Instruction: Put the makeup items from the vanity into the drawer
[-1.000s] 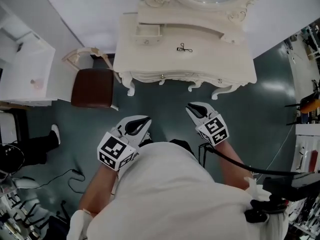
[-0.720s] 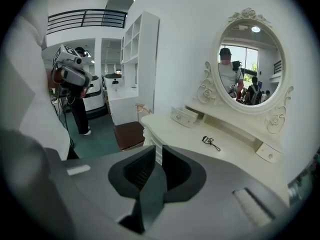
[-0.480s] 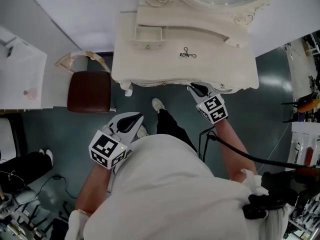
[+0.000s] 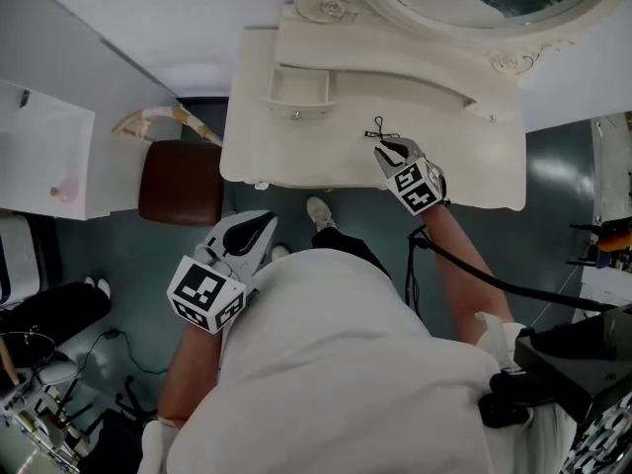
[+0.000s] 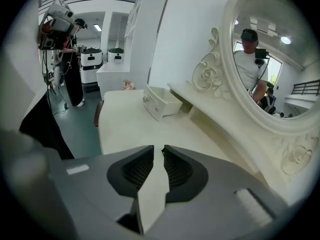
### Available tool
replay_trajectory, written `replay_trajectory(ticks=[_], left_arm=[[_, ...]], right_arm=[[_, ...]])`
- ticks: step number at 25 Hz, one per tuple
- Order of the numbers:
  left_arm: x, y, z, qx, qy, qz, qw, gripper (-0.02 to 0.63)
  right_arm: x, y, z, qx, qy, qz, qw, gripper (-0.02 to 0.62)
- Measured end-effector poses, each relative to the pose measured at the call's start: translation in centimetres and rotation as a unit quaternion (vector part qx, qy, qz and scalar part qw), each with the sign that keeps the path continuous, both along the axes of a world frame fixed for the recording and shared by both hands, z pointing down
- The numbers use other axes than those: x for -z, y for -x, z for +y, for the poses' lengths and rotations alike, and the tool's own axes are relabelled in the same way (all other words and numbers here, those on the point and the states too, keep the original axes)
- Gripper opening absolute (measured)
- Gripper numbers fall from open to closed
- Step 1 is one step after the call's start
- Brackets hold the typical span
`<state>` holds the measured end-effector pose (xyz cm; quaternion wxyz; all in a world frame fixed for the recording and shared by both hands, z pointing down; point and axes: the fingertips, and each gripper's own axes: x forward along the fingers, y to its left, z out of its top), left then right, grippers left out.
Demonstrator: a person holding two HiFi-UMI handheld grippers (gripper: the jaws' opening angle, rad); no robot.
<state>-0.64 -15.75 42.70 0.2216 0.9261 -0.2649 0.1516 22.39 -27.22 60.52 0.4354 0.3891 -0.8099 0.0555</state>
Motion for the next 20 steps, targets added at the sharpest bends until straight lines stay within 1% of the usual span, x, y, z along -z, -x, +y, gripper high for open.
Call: replay_trajectory(ticks=[4, 9, 11, 14, 20], left_arm=[[0.0, -1.3, -2.5, 0.016, -0.001, -0.013, 0.9998, -0.002], [0.1, -2.1, -4.6, 0.041, 0.002, -0.022, 0.9989, -0.002], [0.1, -2.4, -5.3, 0.047, 0.003, -0.025, 0.9986, -0.002], [0.0, -2.9, -6.3, 0.056, 0.002, -0.027, 0.9981, -0.002], [-0.1, -4.0, -7.5, 0.067, -0.002, -0.026, 0.9974, -0.002]], right_arm=[[-2.2, -0.7, -2.8, 0.031, 0.009, 0.02, 0.999, 0.08], [-4.3, -1.0, -4.3, 0.068, 0.026, 0.034, 0.997, 0.08], [-4.9, -1.1, -4.6, 0.077, 0.034, 0.034, 0.996, 0.072], [-5.4, -1.2, -4.8, 0.088, 0.041, 0.035, 0.995, 0.04], [-4.3, -1.2, -5.4, 0.111, 0.033, 0.028, 0.993, 0.015]])
